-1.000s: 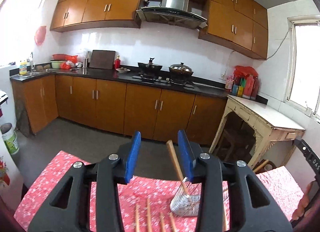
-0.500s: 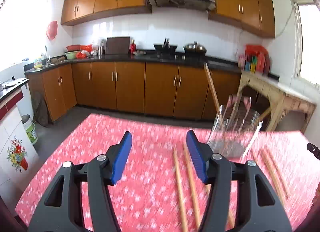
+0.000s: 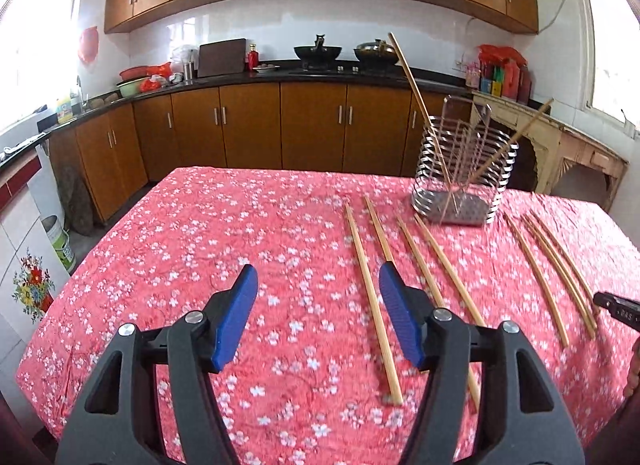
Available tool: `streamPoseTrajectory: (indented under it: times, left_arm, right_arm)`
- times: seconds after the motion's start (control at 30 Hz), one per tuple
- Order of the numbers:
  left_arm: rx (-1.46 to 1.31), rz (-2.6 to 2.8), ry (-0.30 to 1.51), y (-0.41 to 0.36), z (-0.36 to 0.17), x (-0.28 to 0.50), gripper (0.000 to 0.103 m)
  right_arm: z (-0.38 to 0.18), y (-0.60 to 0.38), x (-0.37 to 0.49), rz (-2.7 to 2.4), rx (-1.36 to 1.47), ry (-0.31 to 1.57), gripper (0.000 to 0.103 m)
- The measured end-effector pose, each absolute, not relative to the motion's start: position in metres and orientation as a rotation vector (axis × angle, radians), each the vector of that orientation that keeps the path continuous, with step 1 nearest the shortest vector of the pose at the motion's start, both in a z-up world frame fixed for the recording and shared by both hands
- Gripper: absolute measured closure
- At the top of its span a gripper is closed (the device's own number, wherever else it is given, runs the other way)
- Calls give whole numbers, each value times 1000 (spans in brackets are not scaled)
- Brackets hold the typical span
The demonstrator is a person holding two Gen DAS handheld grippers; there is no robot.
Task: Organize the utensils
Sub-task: 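Close the right tool on another chopstick while the left tool moves back to the table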
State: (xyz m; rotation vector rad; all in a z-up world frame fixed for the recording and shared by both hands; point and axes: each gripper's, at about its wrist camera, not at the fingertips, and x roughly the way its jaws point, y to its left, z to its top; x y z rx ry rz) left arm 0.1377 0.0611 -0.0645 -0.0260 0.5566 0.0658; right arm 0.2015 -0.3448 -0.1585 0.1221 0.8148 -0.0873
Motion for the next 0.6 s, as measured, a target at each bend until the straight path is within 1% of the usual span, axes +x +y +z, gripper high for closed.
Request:
streamPoseTrajectory:
  times: [0.13,0.6]
  left_arm:
    - [-17,57,583,59,-73,137,39]
    - [-14,13,664,51,-95,140,39]
  right_arm:
    - [-163,-345,204,-125,90,827,94]
    - [-155,-399,254,-296,187,855,95]
